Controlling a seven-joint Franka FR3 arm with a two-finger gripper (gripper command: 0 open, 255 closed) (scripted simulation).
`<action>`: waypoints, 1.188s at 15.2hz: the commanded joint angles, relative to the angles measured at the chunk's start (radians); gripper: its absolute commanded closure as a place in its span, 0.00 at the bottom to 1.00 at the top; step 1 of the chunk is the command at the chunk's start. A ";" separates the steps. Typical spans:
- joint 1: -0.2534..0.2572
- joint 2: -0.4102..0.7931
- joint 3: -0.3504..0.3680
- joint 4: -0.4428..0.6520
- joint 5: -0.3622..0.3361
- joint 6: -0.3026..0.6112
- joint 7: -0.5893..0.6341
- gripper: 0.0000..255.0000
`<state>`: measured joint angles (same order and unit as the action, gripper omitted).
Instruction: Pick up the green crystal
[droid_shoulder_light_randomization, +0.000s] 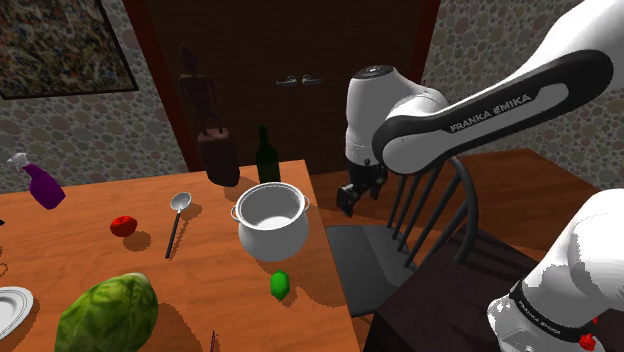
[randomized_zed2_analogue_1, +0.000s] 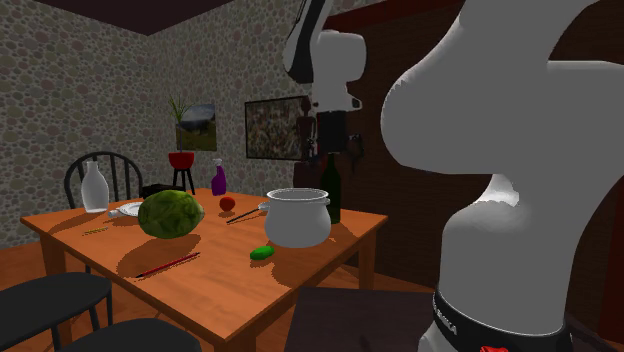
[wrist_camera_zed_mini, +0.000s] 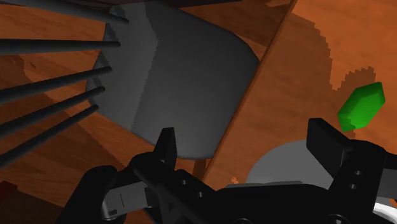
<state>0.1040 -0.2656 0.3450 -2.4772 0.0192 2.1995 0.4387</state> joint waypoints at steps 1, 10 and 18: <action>0.003 0.079 0.028 0.024 -0.017 0.054 0.043 0.00; 0.047 0.434 0.081 0.179 -0.186 0.226 0.252 0.00; 0.168 0.744 0.033 0.401 -0.336 0.292 0.405 0.00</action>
<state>0.2515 0.4348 0.3870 -2.1094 -0.2983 2.4828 0.8223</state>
